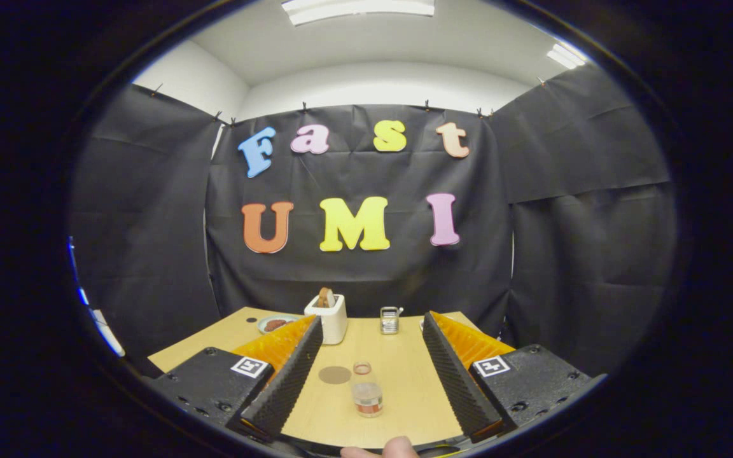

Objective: Take the bottle from table, then pour the juice into the cup, finally place the bottle on the coaster

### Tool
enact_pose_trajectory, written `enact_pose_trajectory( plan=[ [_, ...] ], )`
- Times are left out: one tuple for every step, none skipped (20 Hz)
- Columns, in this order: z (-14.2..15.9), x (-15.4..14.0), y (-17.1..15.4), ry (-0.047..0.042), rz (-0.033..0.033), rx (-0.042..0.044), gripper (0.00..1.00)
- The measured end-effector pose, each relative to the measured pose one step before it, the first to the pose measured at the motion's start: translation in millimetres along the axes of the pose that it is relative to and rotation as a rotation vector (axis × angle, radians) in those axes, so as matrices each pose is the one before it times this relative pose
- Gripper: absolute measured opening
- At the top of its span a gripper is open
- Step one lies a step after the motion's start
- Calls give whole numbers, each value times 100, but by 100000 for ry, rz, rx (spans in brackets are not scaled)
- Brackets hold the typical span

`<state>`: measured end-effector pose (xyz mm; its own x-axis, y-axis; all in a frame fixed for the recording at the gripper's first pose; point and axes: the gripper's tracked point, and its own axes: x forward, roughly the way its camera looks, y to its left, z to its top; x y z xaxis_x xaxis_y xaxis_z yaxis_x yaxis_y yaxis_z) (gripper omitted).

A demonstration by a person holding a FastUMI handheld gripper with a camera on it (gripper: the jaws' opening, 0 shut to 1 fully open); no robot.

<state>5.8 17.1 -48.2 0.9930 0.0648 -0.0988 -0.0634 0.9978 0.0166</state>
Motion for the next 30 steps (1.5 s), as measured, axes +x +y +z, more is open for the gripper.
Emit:
enact_pose_trajectory(
  plan=[
    [-831,211,104,1508,296,-589,100],
    [-1004,194,150,1432,501,-617,100],
    [-836,260,341,1261,1240,-487,100],
    [-1125,230,320,1589,1125,-476,100],
    [-1214,256,177,2071,695,-1024,100],
    [-1151,324,131,1972,599,-1244,100],
    [-1106,354,97,1604,-25,-707,100],
    [-1012,292,86,1494,271,-156,100],
    [-1189,431,161,1856,236,143,100],
    [-1354,532,145,2151,476,231,100],
    [-1302,538,168,2632,542,672,100],
    [-1353,411,108,2903,774,777,100],
    [-1207,579,110,2512,757,1164,100],
    [-1020,497,36,2158,779,1507,100],
    [-863,508,46,1941,799,1601,100],
    [-801,554,-141,1495,252,1468,100],
    [-629,544,-136,1354,-5,940,100],
    [-675,548,-86,1142,-361,461,100],
    [-574,512,-247,1188,-716,-268,100],
    [-468,605,-191,504,-719,-615,100],
    [-245,618,-305,198,-1042,-679,100],
    [-358,565,-262,111,-1018,-578,100],
    [-414,632,-171,232,-719,-460,100],
    [-534,562,-44,593,-563,-492,100],
    [-395,597,-27,571,-377,-266,100],
    [-440,586,33,717,-9,42,100],
    [-432,582,40,912,79,185,100],
    [-410,591,28,791,-27,375,100],
    [-184,504,-70,668,-125,406,100],
    [-238,701,22,453,-141,325,100]
  ],
)
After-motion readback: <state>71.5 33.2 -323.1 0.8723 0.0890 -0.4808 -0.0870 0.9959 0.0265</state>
